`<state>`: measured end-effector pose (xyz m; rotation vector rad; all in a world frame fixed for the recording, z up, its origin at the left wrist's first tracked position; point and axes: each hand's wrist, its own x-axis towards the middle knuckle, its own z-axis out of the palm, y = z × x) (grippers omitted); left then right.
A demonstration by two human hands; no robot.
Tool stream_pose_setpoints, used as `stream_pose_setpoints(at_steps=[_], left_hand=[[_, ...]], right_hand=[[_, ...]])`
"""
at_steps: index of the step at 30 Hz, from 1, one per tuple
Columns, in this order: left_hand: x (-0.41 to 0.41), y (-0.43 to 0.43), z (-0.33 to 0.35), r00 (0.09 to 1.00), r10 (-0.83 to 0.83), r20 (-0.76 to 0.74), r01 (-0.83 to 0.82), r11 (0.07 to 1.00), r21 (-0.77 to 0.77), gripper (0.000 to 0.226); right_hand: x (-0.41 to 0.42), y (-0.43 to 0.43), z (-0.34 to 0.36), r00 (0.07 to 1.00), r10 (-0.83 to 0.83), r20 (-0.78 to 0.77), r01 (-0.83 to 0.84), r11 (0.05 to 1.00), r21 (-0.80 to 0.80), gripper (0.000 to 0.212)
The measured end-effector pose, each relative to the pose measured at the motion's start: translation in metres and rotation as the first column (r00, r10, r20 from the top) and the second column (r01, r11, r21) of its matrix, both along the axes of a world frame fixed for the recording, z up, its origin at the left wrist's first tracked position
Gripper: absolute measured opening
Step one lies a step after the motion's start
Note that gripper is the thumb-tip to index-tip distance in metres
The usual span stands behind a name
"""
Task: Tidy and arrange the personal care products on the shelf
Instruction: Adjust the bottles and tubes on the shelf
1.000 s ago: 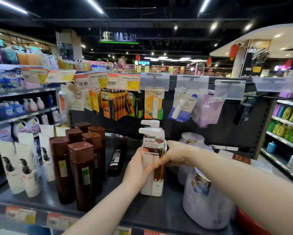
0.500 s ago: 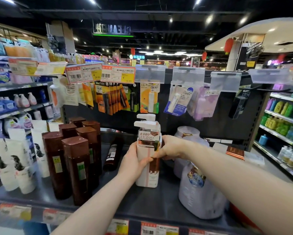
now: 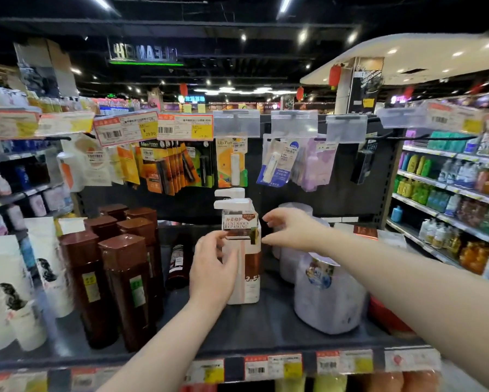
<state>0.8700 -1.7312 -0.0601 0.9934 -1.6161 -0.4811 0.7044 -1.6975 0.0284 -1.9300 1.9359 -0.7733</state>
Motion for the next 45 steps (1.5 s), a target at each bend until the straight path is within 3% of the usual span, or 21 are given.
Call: stream_pose_setpoints(at_steps=[4,8,13,19,28,32,35,37,42,45], left_hand=[[-0.022,0.025,0.018,0.952,-0.295,-0.084,0.299,0.954,0.034,0.021],[-0.058,0.047,0.031,0.858,-0.487,-0.164,0.498,0.866,0.032,0.023],[-0.104,0.066,0.045,0.789,-0.599,-0.133,0.608,0.793,0.032,0.023],[-0.175,0.070,0.069,0.787,-0.612,-0.078,0.615,0.788,0.016,0.021],[-0.300,0.055,0.046,0.927,-0.348,0.143,0.328,0.933,0.146,0.011],[-0.320,0.030,0.030,0.963,-0.154,0.223,0.104,0.970,0.218,0.007],[-0.324,0.012,0.021,0.971,-0.047,0.235,-0.025,0.955,0.294,0.019],[-0.325,0.006,0.016,0.976,-0.001,0.220,-0.076,0.938,0.339,0.015],[-0.331,-0.002,0.007,0.972,0.050,0.229,-0.138,0.912,0.387,0.021],[-0.331,-0.005,0.004,0.974,0.044,0.222,-0.138,0.893,0.429,0.027]], right_hand=[[-0.017,0.038,0.016,0.999,-0.042,-0.025,0.039,0.995,-0.094,0.021],[-0.048,0.074,0.022,0.983,-0.178,-0.035,0.173,0.980,-0.101,0.015],[-0.107,0.101,0.030,0.953,-0.289,-0.087,0.287,0.957,-0.041,0.015],[-0.187,0.100,0.024,0.951,-0.297,-0.087,0.295,0.955,-0.031,0.014],[-0.301,0.050,-0.014,0.996,-0.090,-0.026,0.091,0.995,0.033,0.014],[-0.329,0.009,-0.027,0.990,-0.028,-0.135,0.040,0.995,0.088,0.017],[-0.339,-0.022,-0.043,0.994,-0.019,-0.104,0.036,0.986,0.165,0.036],[-0.340,-0.041,-0.056,0.995,0.015,-0.094,0.004,0.979,0.206,0.056],[-0.334,-0.079,-0.084,0.974,0.118,-0.195,-0.057,0.955,0.292,0.101],[-0.331,-0.090,-0.097,0.963,0.136,-0.234,-0.063,0.953,0.297,0.109]])
